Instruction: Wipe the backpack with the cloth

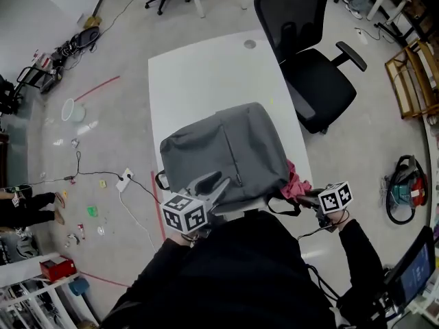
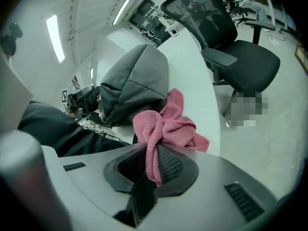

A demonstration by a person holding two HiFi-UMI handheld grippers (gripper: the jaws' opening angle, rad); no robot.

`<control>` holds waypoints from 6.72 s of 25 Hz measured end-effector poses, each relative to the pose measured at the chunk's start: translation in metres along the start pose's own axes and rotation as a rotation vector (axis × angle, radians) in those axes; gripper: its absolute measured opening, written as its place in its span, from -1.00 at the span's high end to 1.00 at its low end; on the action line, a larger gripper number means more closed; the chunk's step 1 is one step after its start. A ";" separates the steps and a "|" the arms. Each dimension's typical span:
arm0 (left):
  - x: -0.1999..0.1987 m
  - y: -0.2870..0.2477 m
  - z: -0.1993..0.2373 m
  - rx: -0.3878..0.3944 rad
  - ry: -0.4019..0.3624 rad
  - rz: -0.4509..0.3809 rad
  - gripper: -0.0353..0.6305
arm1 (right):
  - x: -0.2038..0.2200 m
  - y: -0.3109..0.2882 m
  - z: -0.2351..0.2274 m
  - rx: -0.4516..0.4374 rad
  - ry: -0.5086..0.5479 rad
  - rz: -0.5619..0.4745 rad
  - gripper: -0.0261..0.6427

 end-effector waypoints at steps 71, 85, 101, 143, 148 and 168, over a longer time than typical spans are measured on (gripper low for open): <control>0.127 0.141 -0.052 -0.184 0.050 -0.048 0.41 | -0.041 0.036 0.001 0.226 -0.086 -0.762 0.76; 0.132 0.228 0.018 -0.191 0.085 -0.134 0.41 | -0.001 -0.078 0.064 0.246 -0.205 -0.661 0.76; 0.146 0.318 0.125 -0.146 0.127 -0.096 0.41 | 0.018 -0.248 0.299 0.100 0.133 -0.519 0.77; 0.162 0.262 0.041 -0.196 0.161 -0.133 0.41 | 0.006 -0.092 0.082 0.356 -0.316 -0.720 0.77; 0.164 0.308 0.081 -0.177 0.166 -0.138 0.41 | 0.017 -0.146 0.142 0.318 -0.259 -0.666 0.77; 0.158 0.374 0.167 -0.027 -0.003 -0.140 0.41 | 0.022 -0.328 0.408 -0.057 0.183 -0.387 0.77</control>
Point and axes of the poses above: the fingertips, and each gripper's own axes: y backward along the fingers, z to its left, x out of its underside, the point moved 6 cm from there along y, backward along the fingers, and after that the axes turned 2 degrees about -y, right-handed, at the moved point
